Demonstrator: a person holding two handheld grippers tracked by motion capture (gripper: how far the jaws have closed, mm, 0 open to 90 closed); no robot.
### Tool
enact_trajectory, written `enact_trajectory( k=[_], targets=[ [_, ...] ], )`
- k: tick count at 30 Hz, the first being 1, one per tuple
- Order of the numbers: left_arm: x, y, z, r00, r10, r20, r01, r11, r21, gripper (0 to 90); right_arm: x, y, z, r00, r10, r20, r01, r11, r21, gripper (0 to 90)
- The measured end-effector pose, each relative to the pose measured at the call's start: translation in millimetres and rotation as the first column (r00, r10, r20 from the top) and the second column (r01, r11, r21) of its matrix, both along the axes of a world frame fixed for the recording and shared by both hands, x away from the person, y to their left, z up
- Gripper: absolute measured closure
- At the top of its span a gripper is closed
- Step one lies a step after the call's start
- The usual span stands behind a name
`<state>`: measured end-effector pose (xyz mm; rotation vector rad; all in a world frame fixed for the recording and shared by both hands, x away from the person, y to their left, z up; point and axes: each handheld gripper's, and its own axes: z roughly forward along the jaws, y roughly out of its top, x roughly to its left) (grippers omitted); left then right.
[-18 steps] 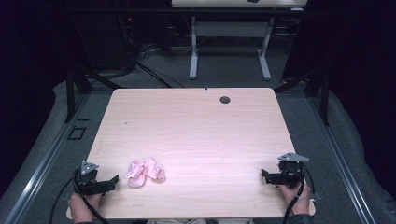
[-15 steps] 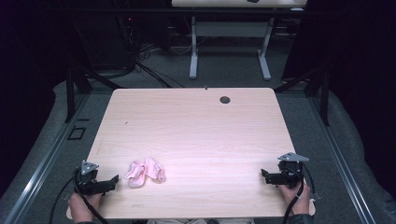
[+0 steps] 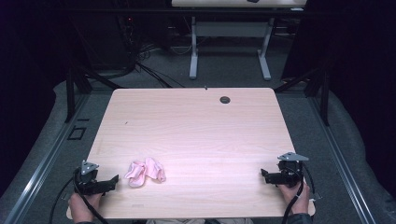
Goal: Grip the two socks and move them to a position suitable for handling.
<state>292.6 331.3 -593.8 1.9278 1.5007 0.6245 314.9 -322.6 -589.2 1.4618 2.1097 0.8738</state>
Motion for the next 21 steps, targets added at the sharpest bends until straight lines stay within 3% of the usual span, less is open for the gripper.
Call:
enact_trajectory(
  k=[12, 16, 18, 21],
  targets=[
    [0.3, 1.6, 1.2, 0.9999, -0.012, -0.008, 0.011, 0.9998, -0.016, 0.1, 0.0, 0.6, -0.3, 1.0000, -0.005, 0.004, 0.005, 1.000, 0.003, 0.0],
    [-2.2, 5.2, 7.0, 0.9999, -0.012, -0.011, 0.012, 0.9987, -0.050, 0.2, 0.0, 0.5, -0.3, 1.0000, -0.005, 0.004, 0.005, 1.000, 0.003, 0.0],
    [-7.5, 3.9, 18.3, 0.9996, -0.018, 0.023, 0.021, 0.9944, -0.104, 0.1, 0.0, 0.6, -0.3, 1.0000, -0.005, 0.004, 0.005, 1.000, 0.003, 0.0],
    [-10.4, -4.5, 31.7, 0.9968, -0.064, 0.049, 0.070, 0.9897, -0.125, 0.1, 0.0, 0.6, -0.3, 1.0000, -0.005, 0.003, 0.005, 1.000, 0.003, 0.0]
  ],
)
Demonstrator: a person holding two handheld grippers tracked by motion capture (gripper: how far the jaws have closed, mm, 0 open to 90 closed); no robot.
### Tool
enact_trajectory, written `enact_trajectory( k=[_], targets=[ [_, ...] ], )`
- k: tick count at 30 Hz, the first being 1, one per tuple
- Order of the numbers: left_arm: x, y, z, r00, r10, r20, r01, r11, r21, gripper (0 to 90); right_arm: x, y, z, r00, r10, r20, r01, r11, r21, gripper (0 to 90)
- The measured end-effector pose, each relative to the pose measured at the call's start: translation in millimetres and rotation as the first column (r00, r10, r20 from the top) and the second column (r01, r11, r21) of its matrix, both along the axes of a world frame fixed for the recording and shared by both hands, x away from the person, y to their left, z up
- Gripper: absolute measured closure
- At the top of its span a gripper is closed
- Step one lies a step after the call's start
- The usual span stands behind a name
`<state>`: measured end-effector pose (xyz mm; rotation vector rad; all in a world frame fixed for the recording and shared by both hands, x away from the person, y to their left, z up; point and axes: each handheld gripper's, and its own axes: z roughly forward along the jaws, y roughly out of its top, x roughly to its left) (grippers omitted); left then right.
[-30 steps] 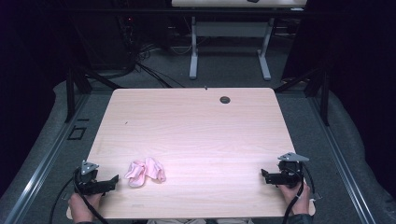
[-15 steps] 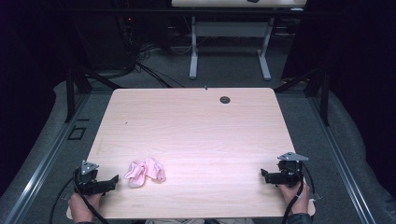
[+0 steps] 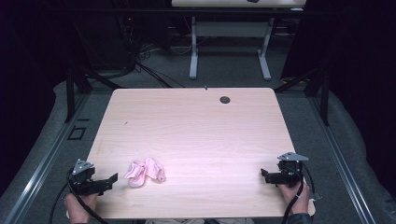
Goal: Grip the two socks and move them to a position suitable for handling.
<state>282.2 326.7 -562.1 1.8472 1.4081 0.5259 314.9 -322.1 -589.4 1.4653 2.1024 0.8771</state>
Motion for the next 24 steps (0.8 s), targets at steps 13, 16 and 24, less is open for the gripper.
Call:
enact_trajectory(
  k=[13, 16, 24],
  targets=[
    [9.4, -58.6, 23.7, 0.9825, -0.184, -0.028, 0.184, 0.9828, 0.005, 0.2, 0.0, 0.0, 0.0, 1.0000, 0.000, 0.000, 0.000, 1.000, 0.000, 0.0],
    [11.2, -71.1, 22.7, 0.9787, -0.202, -0.039, 0.203, 0.9784, 0.038, 5.2, -0.1, 0.1, -0.1, 1.0000, -0.001, 0.001, 0.001, 1.000, 0.001, 0.0],
    [23.3, -89.0, -0.3, 0.9739, -0.193, -0.119, 0.210, 0.9667, 0.146, 31.0, -0.1, 0.0, -0.1, 1.0000, 0.000, 0.001, 0.000, 1.000, 0.000, 0.0]
  ],
)
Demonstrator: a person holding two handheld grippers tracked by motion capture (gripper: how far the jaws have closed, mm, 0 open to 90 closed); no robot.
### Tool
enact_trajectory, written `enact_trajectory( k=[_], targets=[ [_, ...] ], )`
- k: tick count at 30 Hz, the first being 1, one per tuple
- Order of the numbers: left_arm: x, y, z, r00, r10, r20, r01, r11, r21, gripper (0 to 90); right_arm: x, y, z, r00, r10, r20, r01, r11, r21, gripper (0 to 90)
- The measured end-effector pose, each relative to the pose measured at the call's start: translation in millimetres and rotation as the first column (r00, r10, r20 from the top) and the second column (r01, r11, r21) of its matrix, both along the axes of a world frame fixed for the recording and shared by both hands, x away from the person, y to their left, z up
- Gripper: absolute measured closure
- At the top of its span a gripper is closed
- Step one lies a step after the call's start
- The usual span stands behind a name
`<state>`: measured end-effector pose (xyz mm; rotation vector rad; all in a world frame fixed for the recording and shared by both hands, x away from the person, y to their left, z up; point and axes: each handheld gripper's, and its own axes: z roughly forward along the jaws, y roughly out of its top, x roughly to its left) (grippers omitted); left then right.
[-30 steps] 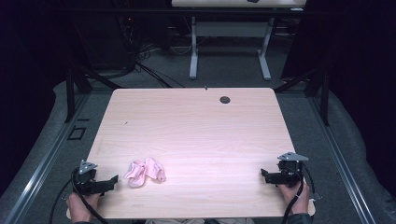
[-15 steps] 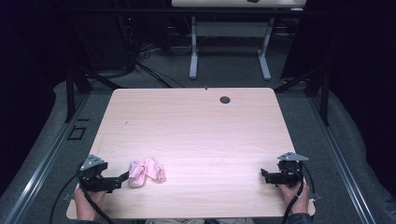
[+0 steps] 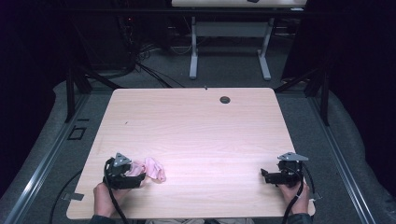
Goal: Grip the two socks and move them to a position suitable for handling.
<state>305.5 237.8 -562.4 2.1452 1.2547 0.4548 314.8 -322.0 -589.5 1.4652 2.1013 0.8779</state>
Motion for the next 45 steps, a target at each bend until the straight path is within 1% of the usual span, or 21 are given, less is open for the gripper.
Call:
enact_trajectory(
  k=[2, 5, 12, 17, 20, 21, 23, 25, 28, 29, 32, 33, 35, 36, 37, 38, 39, 40, 41, 42, 45],
  targets=[
    [2.5, -0.3, -6.2, 0.9997, 0.015, -0.018, -0.015, 0.9995, 0.029, 37.6, 0.0, 0.0, 0.0, 1.0000, 0.000, 0.000, 0.000, 1.000, 0.000, 0.0],
    [2.0, 2.8, -10.4, 0.9995, 0.027, -0.017, -0.027, 0.9996, -0.002, 47.5, 0.0, 0.0, 0.0, 1.0000, 0.000, 0.000, 0.000, 1.000, 0.000, 0.0],
    [-1.1, 5.9, -11.9, 0.9992, 0.035, 0.019, -0.035, 0.9993, -0.014, 73.6, 0.0, 0.0, 0.0, 1.0000, 0.000, 0.000, 0.000, 1.000, 0.000, 0.0],
    [-3.2, 14.5, -8.0, 0.9981, 0.056, 0.026, -0.055, 0.9977, -0.038, 76.3, 0.0, 0.0, 0.0, 1.0000, 0.000, 0.000, 0.000, 1.000, 0.001, 0.0],
    [-7.1, 22.4, 4.6, 0.9958, 0.074, 0.053, -0.069, 0.9933, -0.093, 76.3, 0.0, 0.0, 0.0, 1.0000, 0.000, 0.000, 0.000, 1.000, 0.000, 0.0],
    [-7.1, 22.4, 4.6, 0.9958, 0.074, 0.053, -0.069, 0.9933, -0.093, 76.3, 0.0, 0.0, 0.0, 1.0000, 0.000, 0.000, 0.000, 1.000, 0.000, 0.0],
    [-12.1, 26.5, 20.5, 0.9939, 0.069, 0.086, -0.057, 0.9897, -0.131, 76.3, 0.1, 0.0, 0.0, 1.0000, 0.000, 0.000, 0.000, 1.000, 0.000, 0.0],
    [-13.4, 26.2, 25.3, 0.9935, 0.062, 0.095, -0.049, 0.9896, -0.135, 76.2, 0.1, 0.0, 0.0, 1.0000, 0.000, 0.000, 0.000, 1.000, 0.000, 0.0],
    [-17.2, 12.1, 41.2, 0.9921, 0.008, 0.126, 0.010, 0.9905, -0.137, 76.1, 0.1, 0.0, 0.0, 1.0000, -0.001, 0.000, 0.001, 1.000, 0.000, 0.0],
    [-17.2, 12.1, 41.2, 0.9921, 0.008, 0.126, 0.010, 0.9905, -0.137, 76.1, 0.1, 0.0, 0.0, 1.0000, -0.001, 0.000, 0.001, 1.000, 0.000, 0.0],
    [-18.8, -11.6, 51.4, 0.9873, -0.071, 0.142, 0.090, 0.9870, -0.133, 75.9, 0.1, 0.0, 0.0, 1.0000, 0.000, 0.000, 0.000, 1.000, 0.000, 0.0],
    [-18.8, -11.6, 51.4, 0.9873, -0.071, 0.142, 0.090, 0.9870, -0.133, 75.9, 0.1, 0.0, 0.0, 1.0000, -0.001, 0.001, 0.001, 1.000, 0.000, 0.0],
    [-19.0, -32.8, 54.2, 0.9802, -0.134, 0.146, 0.154, 0.9788, -0.135, 75.8, 0.1, 0.0, 0.0, 1.0000, 0.000, 0.000, 0.000, 1.000, 0.000, 0.0],
    [-18.7, -44.6, 53.3, 0.9754, -0.173, 0.137, 0.193, 0.9704, -0.146, 75.8, 0.1, 0.0, 0.0, 1.0000, 0.000, 0.000, 0.000, 1.000, 0.000, 0.0],
    [-18.7, -44.6, 53.3, 0.9754, -0.173, 0.137, 0.193, 0.9704, -0.146, 75.7, 0.1, 0.0, 0.0, 1.0000, 0.000, 0.000, 0.000, 1.000, 0.000, 0.0],
    [-19.2, -58.3, 51.2, 0.9678, -0.218, 0.125, 0.235, 0.9621, -0.139, 75.7, 0.1, 0.0, 0.0, 1.0000, -0.001, 0.000, 0.001, 1.000, 0.000, 0.0],
    [-21.1, -79.9, 45.7, 0.9542, -0.278, 0.110, 0.291, 0.9481, -0.127, 75.6, 0.2, 0.0, 0.0, 1.0000, 0.000, 0.000, 0.000, 1.000, 0.000, 0.0],
    [-21.1, -79.9, 45.7, 0.9542, -0.278, 0.110, 0.291, 0.9481, -0.127, 75.5, 0.1, 0.0, 0.0, 1.0000, 0.000, 0.000, 0.000, 1.000, 0.000, 0.0],
    [-22.2, -101.4, 38.3, 0.9378, -0.335, 0.092, 0.343, 0.9338, -0.101, 75.5, 0.1, 0.0, 0.0, 1.0000, -0.001, 0.001, 0.001, 1.000, 0.000, 0.0],
    [-22.0, -110.4, 34.5, 0.9294, -0.360, 0.080, 0.367, 0.9246, -0.102, 75.4, 0.2, 0.0, 0.0, 1.0000, 0.000, 0.000, 0.000, 1.000, 0.000, 0.0],
    [-20.9, -129.0, 26.4, 0.9144, -0.399, 0.067, 0.404, 0.9075, -0.113, 75.3, 0.1, 0.0, -0.1, 1.0000, -0.001, 0.001, 0.001, 1.000, 0.000, 0.0]
  ],
)
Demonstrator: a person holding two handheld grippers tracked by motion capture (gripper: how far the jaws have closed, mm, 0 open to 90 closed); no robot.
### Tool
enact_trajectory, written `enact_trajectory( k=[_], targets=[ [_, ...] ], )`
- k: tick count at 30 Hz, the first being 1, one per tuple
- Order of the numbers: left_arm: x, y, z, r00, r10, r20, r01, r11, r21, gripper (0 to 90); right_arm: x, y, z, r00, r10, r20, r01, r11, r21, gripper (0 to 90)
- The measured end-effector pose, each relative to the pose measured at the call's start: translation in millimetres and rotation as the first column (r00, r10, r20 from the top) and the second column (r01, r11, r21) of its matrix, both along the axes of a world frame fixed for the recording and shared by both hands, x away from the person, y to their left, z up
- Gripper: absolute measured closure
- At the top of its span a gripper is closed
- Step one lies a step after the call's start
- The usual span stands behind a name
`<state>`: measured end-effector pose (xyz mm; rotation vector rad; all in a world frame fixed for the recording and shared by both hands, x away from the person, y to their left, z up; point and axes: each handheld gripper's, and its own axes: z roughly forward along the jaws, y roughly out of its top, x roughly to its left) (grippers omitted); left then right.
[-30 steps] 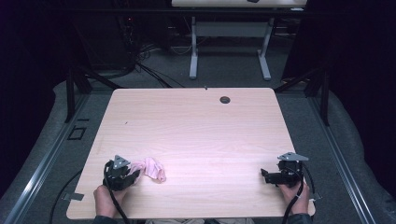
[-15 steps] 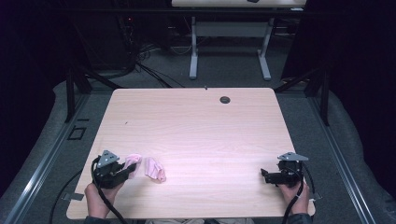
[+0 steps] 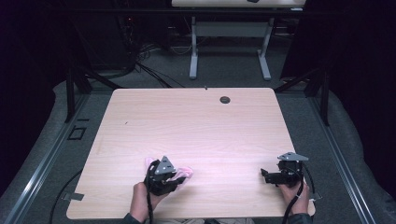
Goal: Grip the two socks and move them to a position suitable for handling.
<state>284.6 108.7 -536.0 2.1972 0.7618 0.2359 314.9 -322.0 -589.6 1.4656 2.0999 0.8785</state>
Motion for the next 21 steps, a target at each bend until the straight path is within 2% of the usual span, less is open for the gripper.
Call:
enact_trajectory(
  k=[1, 6, 10, 15, 18, 20, 21],
  targets=[
    [0.9, -5.7, -2.0, 0.9998, -0.015, -0.010, 0.015, 0.9999, 0.004, 75.3, 0.0, -0.1, 0.1, 1.0000, 0.001, -0.001, -0.001, 1.000, 0.000, 0.0],
    [5.1, -21.9, -12.8, 0.9972, -0.048, -0.057, 0.046, 0.9985, -0.030, 74.9, 0.0, 0.0, 0.0, 1.0000, 0.000, 0.000, 0.000, 1.000, 0.000, 0.0],
    [4.2, -38.1, -23.3, 0.9924, -0.089, -0.085, 0.087, 0.9960, -0.018, 74.1, 0.0, 0.0, 0.1, 1.0000, 0.001, -0.001, -0.001, 1.000, -0.001, 0.0],
    [0.3, -52.1, -32.7, 0.9867, -0.127, -0.102, 0.128, 0.9918, 0.003, 71.1, 0.1, 0.0, 0.0, 1.0000, 0.001, 0.000, -0.001, 1.000, 0.000, 0.0],
    [0.4, -53.2, -35.6, 0.9851, -0.134, -0.108, 0.136, 0.9905, 0.016, 62.6, 0.1, 0.0, 0.0, 1.0000, 0.001, 0.000, -0.001, 1.000, 0.000, 0.0],
    [0.8, -51.6, -34.6, 0.9850, -0.137, -0.105, 0.139, 0.9901, 0.016, 50.4, 0.1, 0.0, 0.0, 1.0000, 0.001, 0.000, -0.001, 1.000, 0.000, 0.0],
    [0.2, -50.1, -32.8, 0.9877, -0.126, -0.093, 0.127, 0.9918, 0.012, 43.9, 0.1, 0.0, 0.1, 1.0000, 0.002, -0.001, -0.002, 1.000, -0.001, 0.0]
  ],
)
